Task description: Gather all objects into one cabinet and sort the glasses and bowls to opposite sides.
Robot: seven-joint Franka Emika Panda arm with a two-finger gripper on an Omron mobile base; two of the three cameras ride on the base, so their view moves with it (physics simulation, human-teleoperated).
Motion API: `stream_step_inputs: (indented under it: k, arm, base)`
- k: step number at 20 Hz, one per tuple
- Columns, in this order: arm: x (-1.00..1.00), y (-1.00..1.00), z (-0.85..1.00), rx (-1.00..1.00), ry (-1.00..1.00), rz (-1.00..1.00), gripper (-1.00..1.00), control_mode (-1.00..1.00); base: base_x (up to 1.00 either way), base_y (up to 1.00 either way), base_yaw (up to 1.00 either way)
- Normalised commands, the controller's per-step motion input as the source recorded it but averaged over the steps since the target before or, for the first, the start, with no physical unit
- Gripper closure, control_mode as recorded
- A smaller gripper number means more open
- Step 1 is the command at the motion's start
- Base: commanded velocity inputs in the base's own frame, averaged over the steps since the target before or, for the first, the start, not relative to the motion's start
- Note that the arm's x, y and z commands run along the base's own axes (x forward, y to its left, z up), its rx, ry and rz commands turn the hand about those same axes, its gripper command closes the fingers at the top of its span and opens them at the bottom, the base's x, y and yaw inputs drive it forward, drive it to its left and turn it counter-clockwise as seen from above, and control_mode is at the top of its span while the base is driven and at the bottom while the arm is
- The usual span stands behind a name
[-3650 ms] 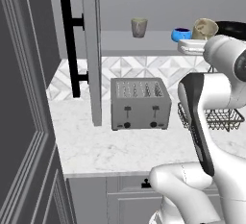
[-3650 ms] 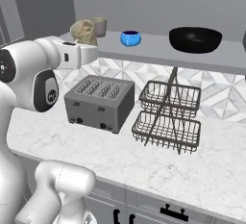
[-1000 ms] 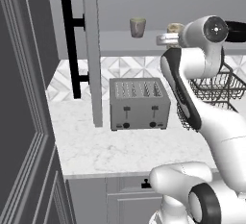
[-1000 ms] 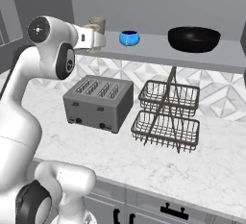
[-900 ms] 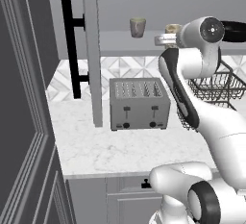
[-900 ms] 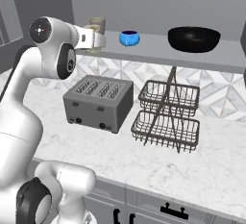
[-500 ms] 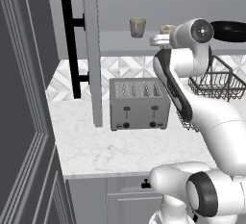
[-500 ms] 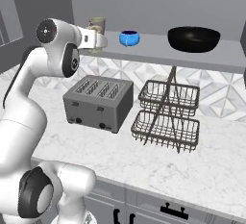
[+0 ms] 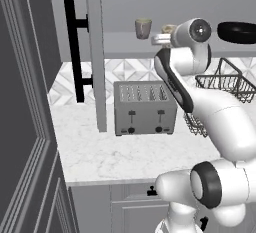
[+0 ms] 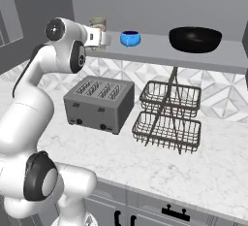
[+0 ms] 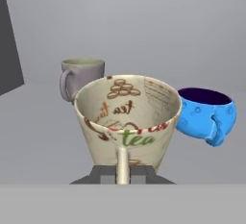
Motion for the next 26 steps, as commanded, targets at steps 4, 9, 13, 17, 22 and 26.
stream_step_inputs:
  k: [4,9,13,17,22,26]
  arm:
    - [0.42,0.02,-0.02,0.00,0.00,0.00,1.00,-1.00]
    - [0.44,0.02,-0.06,0.00,0.00,0.00,1.00,-1.00]
    - [0.40,0.01,-0.07,0.00,0.00,0.00,1.00,-1.00]
    - [0.32,0.00,-0.06,0.00,0.00,0.00,1.00,-1.00]
    - [0.25,0.07,-0.06,0.00,0.00,0.00,-1.00,-1.00]
    - [0.08,0.04,-0.02,0.00,0.00,0.00,-1.00,-1.00]
  base:
    - [0.00,0.00,0.00]
    - [0.00,0.00,0.00]
    - [0.00,0.00,0.00]
    - [0.00,0.00,0.00]
    - [0.00,0.00,0.00]
    - [0.00,0.00,0.00]
